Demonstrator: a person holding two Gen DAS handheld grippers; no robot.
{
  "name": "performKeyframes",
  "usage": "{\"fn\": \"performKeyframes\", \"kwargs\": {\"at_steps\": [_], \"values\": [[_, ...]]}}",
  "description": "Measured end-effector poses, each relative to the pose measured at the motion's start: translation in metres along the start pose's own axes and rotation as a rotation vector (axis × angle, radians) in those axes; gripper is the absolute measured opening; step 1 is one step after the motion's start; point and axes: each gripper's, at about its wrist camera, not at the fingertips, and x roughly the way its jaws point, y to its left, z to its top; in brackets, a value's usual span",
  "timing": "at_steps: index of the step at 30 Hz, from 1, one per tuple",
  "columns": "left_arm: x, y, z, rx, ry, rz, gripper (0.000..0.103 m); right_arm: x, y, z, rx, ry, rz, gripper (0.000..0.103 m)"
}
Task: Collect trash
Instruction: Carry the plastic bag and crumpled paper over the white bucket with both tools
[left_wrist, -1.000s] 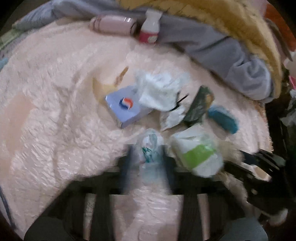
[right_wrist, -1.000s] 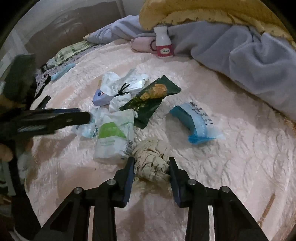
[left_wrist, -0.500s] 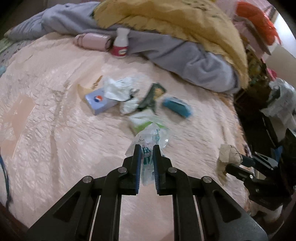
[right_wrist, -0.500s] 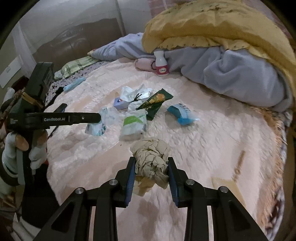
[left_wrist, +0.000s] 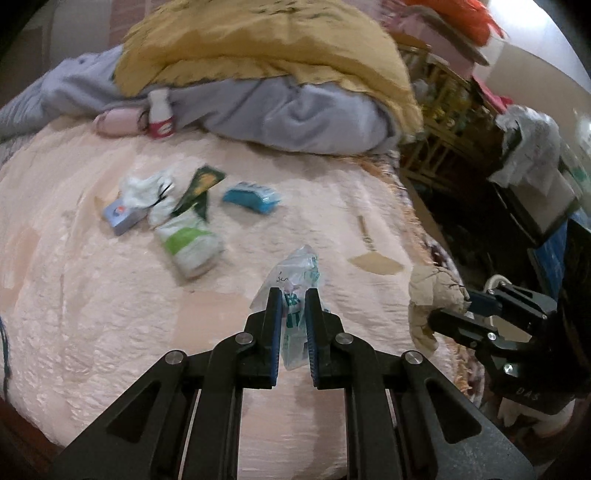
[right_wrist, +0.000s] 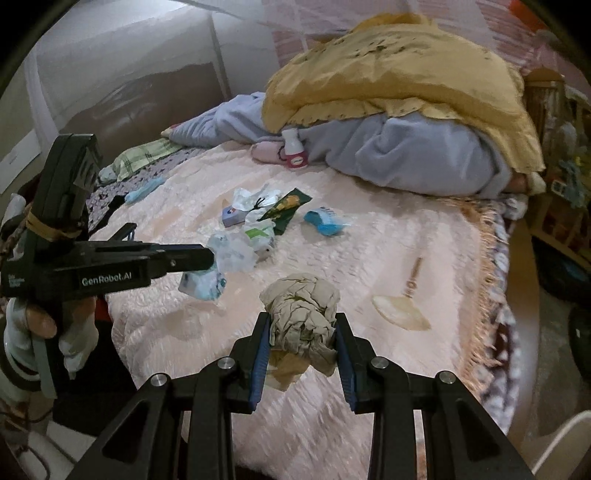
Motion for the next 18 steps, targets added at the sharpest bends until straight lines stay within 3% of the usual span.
{"fn": "performKeyframes", "kwargs": {"at_steps": [18], "values": [[0.009,-0.101,0.0,0.168,-0.006,-0.078,0.01,-0.073,-0.046,-0.038,0.106,-0.07,-0.121,0.032]]}}
